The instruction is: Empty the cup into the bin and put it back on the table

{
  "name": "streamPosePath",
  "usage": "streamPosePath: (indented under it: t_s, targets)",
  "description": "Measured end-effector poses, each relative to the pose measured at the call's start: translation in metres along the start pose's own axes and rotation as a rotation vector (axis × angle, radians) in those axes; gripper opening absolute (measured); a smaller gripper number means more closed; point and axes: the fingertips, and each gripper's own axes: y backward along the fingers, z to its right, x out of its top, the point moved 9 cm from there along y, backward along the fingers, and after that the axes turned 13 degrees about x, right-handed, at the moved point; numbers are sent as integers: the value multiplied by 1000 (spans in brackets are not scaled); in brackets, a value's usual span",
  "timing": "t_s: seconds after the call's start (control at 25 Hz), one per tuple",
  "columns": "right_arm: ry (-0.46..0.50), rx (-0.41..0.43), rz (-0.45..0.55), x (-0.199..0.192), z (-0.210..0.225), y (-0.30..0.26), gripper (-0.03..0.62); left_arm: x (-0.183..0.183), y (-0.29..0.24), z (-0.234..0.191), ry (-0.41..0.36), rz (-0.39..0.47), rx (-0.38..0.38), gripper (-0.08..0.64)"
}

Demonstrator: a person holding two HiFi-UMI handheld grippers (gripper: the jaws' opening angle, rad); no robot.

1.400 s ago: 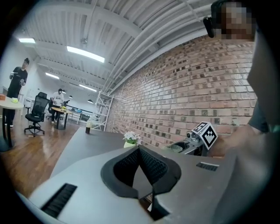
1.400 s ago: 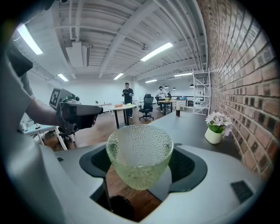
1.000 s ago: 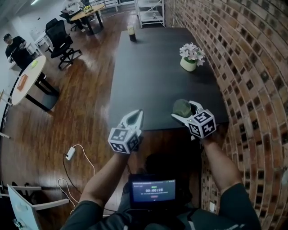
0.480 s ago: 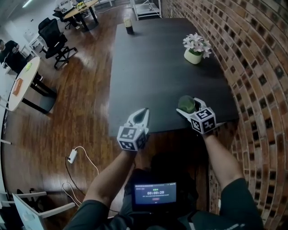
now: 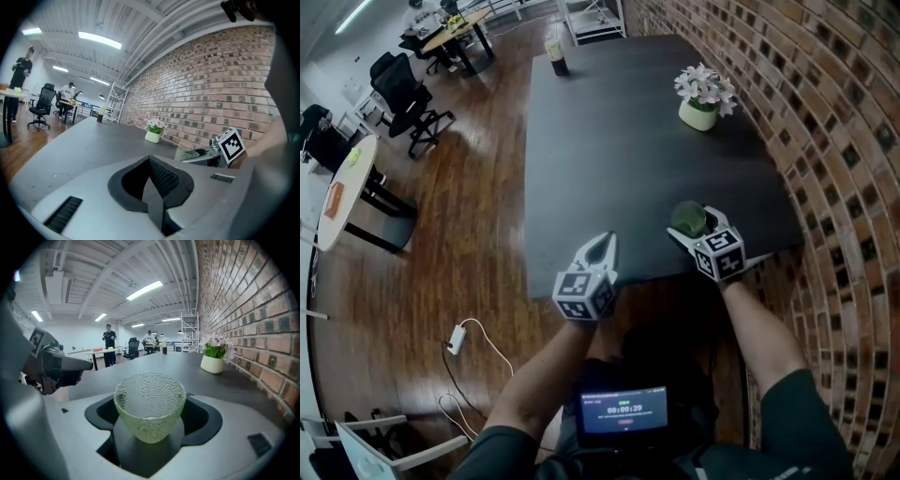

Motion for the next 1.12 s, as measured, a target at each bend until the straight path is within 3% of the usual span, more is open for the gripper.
streamPosePath:
  t_s: [0.4,0.44,0.52,0.8,0.96,1.08,1.12]
  targets:
    - [-10,-31,27,3,3,4,441,0,-4,11,-21,-11,-45,-6]
    - [-10,-34,36,4,3,7,499,2,-4,12,-21,-8,-46,-6]
    - [-23,-25,63,9,0,15,516,8,-2,16,-15,-1,-56,-6]
    - [-51,-50,112,33,-21,77,514,66,32,41,-16,55,-168,-6]
    - [-38,-34,153,50,-37,115,401,104,59,50,7,85,-217,-6]
    - [-10,-55,172,63,-53,138,226,124,74,56,14,108,-262,-6]
    - [-8,-45,179,68,-60,144,194,127,80,57,16,108,-267,-6]
